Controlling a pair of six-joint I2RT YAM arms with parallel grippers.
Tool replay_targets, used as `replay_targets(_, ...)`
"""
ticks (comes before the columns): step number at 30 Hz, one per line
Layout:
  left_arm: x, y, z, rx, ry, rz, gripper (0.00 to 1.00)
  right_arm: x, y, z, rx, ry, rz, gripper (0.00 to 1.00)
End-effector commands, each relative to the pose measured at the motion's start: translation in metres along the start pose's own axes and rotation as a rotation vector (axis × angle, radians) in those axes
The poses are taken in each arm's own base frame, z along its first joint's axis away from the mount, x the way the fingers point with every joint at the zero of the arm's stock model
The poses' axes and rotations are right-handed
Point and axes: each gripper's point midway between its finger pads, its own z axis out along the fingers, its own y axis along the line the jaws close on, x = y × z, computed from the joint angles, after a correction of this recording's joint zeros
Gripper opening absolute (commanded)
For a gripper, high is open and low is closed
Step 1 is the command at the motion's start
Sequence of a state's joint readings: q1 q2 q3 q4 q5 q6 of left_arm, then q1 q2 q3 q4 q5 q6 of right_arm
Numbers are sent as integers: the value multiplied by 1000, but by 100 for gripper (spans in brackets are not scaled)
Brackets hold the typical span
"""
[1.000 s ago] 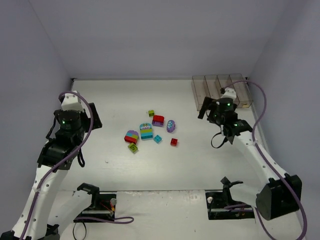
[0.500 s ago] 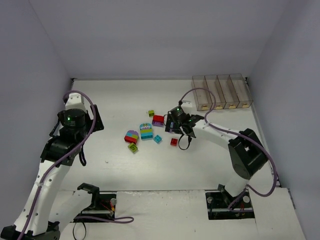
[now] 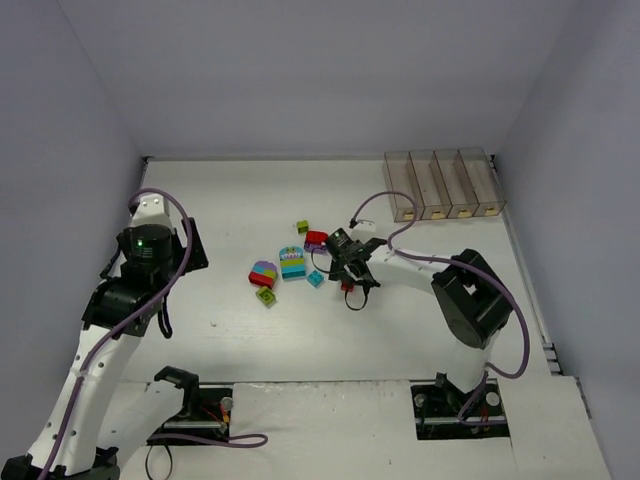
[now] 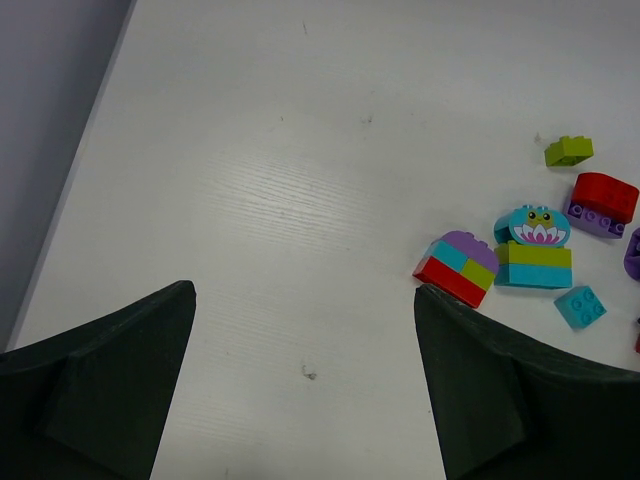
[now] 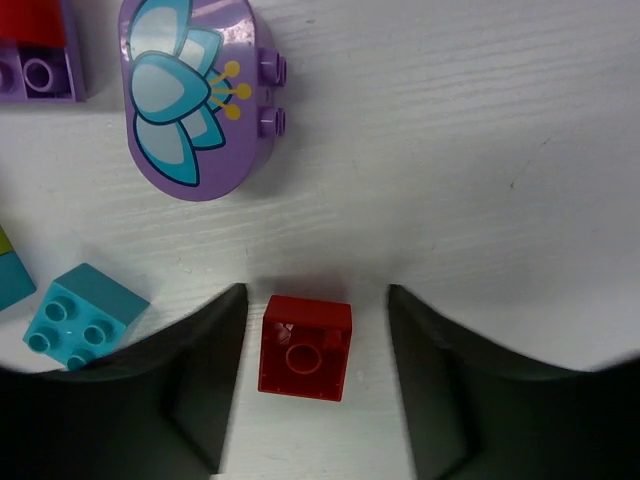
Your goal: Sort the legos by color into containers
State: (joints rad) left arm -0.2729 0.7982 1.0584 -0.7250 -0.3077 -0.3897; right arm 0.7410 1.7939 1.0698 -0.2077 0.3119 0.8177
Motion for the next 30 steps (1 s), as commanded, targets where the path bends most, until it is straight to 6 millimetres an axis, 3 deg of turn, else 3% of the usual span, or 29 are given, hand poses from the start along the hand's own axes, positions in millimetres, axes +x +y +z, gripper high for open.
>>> replay_targets(1, -11, -5, 1, 13, -29, -32, 84, -9, 0, -5, 24, -44, 18, 46)
replay_targets(2, -11, -5, 1, 13, -29, -32, 84, -9, -1, -5, 25, -42, 15, 46)
replay_targets(4, -12, -6, 2, 14, -31, -32, 84, -12, -2, -6, 26, -52, -7, 26)
replay_targets(5, -12, -7, 3, 15, -29, -32, 84, -15, -2, -7, 26, -59, -14, 11)
replay_targets(7, -13, -8, 4, 20, -30, -33, 84, -29, 0, -15, 15, -92, -37, 0)
replay_targets(11, -14, -13, 7, 33, -26, -32, 84, -76, -4, -33, 4, -194, -88, 0)
replay_targets(14, -14, -16, 9, 46, -21, -35, 84, -137, -12, -52, -37, -325, -109, 0)
replay_targets(15, -14, -17, 9, 48, -21, -37, 84, -163, -28, -55, -35, -364, -84, 0)
replay_targets(17, -13, -18, 10, 52, -16, -39, 84, -204, -33, -66, -81, -448, -89, 0)
replay_targets(19, -12, -19, 11, 56, -12, -41, 84, -232, -54, -62, -61, -472, -153, 0)
replay_targets(21, -11, -20, 11, 61, -7, -39, 84, -267, -56, -62, -60, -531, -206, 0)
replay_targets(23, -10, -20, 11, 60, -4, -44, 84, -291, -71, -56, -38, -567, -212, 0)
replay_targets(26, -10, -21, 11, 66, -2, -44, 84, -314, -83, -34, -52, -567, -222, 0)
replay_targets(27, -9, -21, 10, 66, 5, -42, 84, -329, -96, -12, -50, -556, -237, 0)
replay_targets(28, -9, -21, 10, 65, 8, -41, 84, -325, -96, -2, -47, -536, -241, 0)
replay_targets(30, -8, -20, 10, 61, 8, -42, 84, -335, -101, 4, -49, -542, -237, 0)
